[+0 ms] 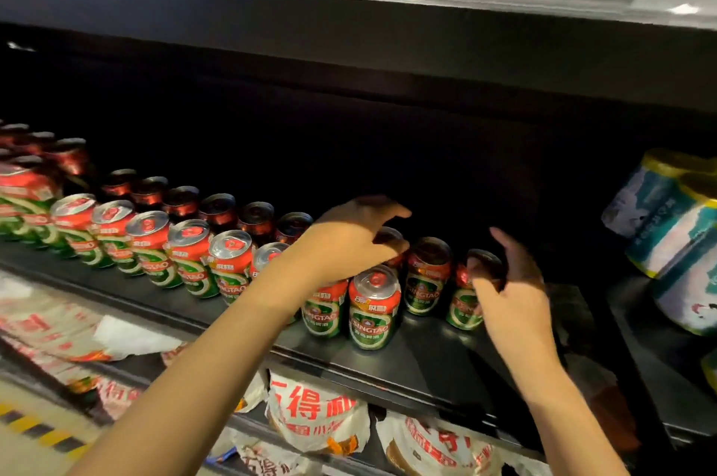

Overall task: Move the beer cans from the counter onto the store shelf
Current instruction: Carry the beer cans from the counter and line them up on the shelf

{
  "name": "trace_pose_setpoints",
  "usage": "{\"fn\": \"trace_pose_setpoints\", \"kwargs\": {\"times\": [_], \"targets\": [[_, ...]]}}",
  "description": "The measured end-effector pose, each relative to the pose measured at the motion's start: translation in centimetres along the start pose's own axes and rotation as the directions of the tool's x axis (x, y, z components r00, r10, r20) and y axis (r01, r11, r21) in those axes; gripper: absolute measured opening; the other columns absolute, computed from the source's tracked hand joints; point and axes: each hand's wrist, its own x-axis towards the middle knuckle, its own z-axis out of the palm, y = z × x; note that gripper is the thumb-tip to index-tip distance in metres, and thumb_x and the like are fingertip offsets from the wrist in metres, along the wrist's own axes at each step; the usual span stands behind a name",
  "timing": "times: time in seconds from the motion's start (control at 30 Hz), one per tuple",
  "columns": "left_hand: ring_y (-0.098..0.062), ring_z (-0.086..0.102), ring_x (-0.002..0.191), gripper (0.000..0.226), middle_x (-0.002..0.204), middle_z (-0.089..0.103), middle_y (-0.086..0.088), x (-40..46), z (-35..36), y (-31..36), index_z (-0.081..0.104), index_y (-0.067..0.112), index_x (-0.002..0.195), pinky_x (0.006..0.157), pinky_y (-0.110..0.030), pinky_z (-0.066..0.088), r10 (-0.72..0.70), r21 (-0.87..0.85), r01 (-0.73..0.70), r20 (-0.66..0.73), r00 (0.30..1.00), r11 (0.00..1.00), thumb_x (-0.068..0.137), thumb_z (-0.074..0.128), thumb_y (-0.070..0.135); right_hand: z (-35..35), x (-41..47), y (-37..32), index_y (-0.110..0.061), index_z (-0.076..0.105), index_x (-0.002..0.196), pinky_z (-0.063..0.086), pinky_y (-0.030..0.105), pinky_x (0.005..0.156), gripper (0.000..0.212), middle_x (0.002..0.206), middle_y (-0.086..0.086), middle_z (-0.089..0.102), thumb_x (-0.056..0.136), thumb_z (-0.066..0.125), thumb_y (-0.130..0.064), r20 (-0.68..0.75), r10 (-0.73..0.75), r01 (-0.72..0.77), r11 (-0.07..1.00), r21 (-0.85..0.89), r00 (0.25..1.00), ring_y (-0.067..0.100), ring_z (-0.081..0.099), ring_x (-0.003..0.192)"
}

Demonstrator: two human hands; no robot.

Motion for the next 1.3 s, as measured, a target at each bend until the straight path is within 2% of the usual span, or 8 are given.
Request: {"fn": "trace_pose_setpoints", "kwargs": {"times": [0.1,0.27,0.4,0.6,0.77,0.93,1.1,1.3], "targets": [[-0.013,0.054,0.102,0.048,0.111,0.060,0.001,-6.8,-2.4,-1.6,0.044,0.021,0.136,0.084,-0.023,0.039,-0.072,0.103,0.085,-0.129,0.989,0.991,0.093,0.049,0.042,2.2,-0.8,-4.4,-0.026,0.044,0.135,0.037,0.016,0.066,0.046,0.100,0.000,0.056,0.091,0.049,-0.036,0.158,-0.225,0.250,0.954,-0.167,0.962,0.011,0.055,0.084],[-0.009,0.038,0.128,0.050,0.140,0.043,0.010,-22.2,-6.5,-5.4,0.042,0.026,0.137,0.104,-0.026,0.033,-0.355,0.111,0.401,-0.294,0.887,0.909,0.092,0.047,0.046,9.5,-6.3,-12.5,-0.019,0.050,0.130,0.036,0.042,0.107,0.042,0.131,0.002,0.053,0.090,0.056,-0.029,0.409,-0.547,0.614,0.788,-0.041,0.730,0.021,0.046,0.124],[-0.011,0.044,0.125,0.054,0.137,0.046,0.009,-37.1,-8.8,-5.6,0.044,0.027,0.135,0.100,-0.024,0.036,-0.651,0.086,0.731,-0.392,0.650,0.678,0.089,0.042,0.055,16.0,-14.3,-18.9,-0.022,0.050,0.127,0.031,0.042,0.110,0.038,0.132,-0.003,0.051,0.091,0.054,-0.035,0.570,-0.691,0.757,0.630,0.173,0.445,0.019,0.044,0.126],[-0.001,0.046,0.117,0.068,0.131,0.046,0.020,-57.4,-9.6,0.1,0.043,0.035,0.133,0.087,-0.014,0.033,-0.863,-0.152,0.963,-0.491,0.120,0.221,0.076,0.027,0.070,23.0,-31.1,-28.5,-0.029,0.045,0.132,0.019,0.026,0.113,0.042,0.135,-0.013,0.045,0.092,0.042,-0.043,0.619,-0.780,0.691,0.397,0.604,-0.093,0.003,0.032,0.126],[-0.006,0.044,0.123,0.052,0.138,0.045,0.013,-70.4,-7.9,6.5,0.040,0.030,0.136,0.090,-0.014,0.029,-0.805,-0.377,0.914,-0.490,-0.334,-0.150,0.090,0.049,0.050,25.7,-45.8,-33.1,-0.024,0.055,0.123,0.035,0.037,0.106,0.053,0.123,-0.008,0.057,0.083,0.034,-0.052,0.513,-0.754,0.532,0.258,0.806,-0.411,0.011,0.048,0.116],[-0.005,0.041,0.127,0.057,0.141,0.042,0.014,-79.2,-5.5,13.2,0.037,0.033,0.138,0.099,-0.019,0.031,-0.649,-0.495,0.760,-0.421,-0.633,-0.421,0.086,0.041,0.056,26.0,-58.8,-35.7,-0.026,0.054,0.124,0.029,0.034,0.109,0.061,0.125,-0.012,0.055,0.080,0.028,-0.058,0.354,-0.634,0.353,0.135,0.926,-0.688,0.003,0.041,0.116],[-0.003,0.039,0.128,0.050,0.142,0.040,0.014,-86.9,-4.4,16.5,0.035,0.032,0.139,0.100,-0.018,0.031,-0.472,-0.598,0.575,-0.342,-0.813,-0.558,0.092,0.048,0.045,27.3,-70.6,-38.7,-0.032,0.049,0.126,0.027,0.031,0.110,0.061,0.126,-0.019,0.050,0.079,0.025,-0.063,0.208,-0.465,0.217,0.034,0.976,-0.860,0.002,0.041,0.118],[-0.002,0.036,0.130,0.051,0.144,0.039,0.014,-98.1,-7.8,15.1,0.034,0.031,0.141,0.101,-0.015,0.027,-0.262,-0.712,0.413,-0.320,-0.911,-0.567,0.093,0.049,0.041,31.0,-85.1,-45.9,-0.030,0.048,0.128,0.034,0.022,0.095,0.041,0.123,-0.015,0.052,0.090,0.049,-0.045,0.046,-0.343,0.055,-0.017,0.998,-0.938,0.008,0.048,0.114]]}}
